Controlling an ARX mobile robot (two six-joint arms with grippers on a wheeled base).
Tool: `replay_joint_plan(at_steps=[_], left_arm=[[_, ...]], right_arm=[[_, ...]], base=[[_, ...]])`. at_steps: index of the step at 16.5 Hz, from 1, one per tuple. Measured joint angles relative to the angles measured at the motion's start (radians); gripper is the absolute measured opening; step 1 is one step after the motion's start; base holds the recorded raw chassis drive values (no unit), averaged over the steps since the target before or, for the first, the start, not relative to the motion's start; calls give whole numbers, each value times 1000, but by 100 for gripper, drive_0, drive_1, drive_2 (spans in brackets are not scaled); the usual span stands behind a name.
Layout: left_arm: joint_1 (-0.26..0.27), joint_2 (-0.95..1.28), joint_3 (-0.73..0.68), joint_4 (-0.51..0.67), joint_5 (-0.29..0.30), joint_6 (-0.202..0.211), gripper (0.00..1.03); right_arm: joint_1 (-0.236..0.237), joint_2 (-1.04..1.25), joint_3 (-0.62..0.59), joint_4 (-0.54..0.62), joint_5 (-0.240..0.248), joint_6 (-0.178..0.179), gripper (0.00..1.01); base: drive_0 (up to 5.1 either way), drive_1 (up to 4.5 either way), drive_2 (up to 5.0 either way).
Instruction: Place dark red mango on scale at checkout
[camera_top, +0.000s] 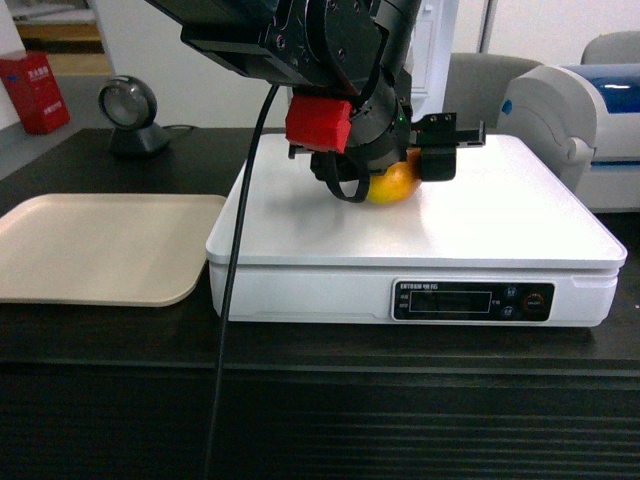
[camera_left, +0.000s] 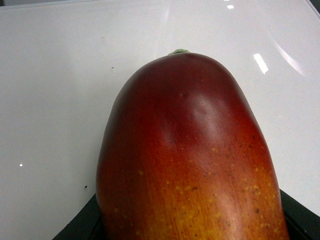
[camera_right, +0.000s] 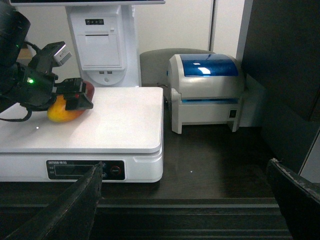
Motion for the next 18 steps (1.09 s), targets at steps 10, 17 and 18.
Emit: replay_joint_plan(at_steps=[10, 17, 18], left_arm=[[0, -178, -153, 236, -11, 52, 98], [82, -697, -673, 628, 1, 229, 98], [119, -802, -771, 644, -11, 248, 98]], right_arm=[[0, 0, 0, 0, 0, 0, 98], [0, 0, 0, 0, 0, 0, 98], [0, 0, 0, 0, 0, 0, 98]], base=[[0, 0, 0], [0, 0, 0], [0, 0, 0]])
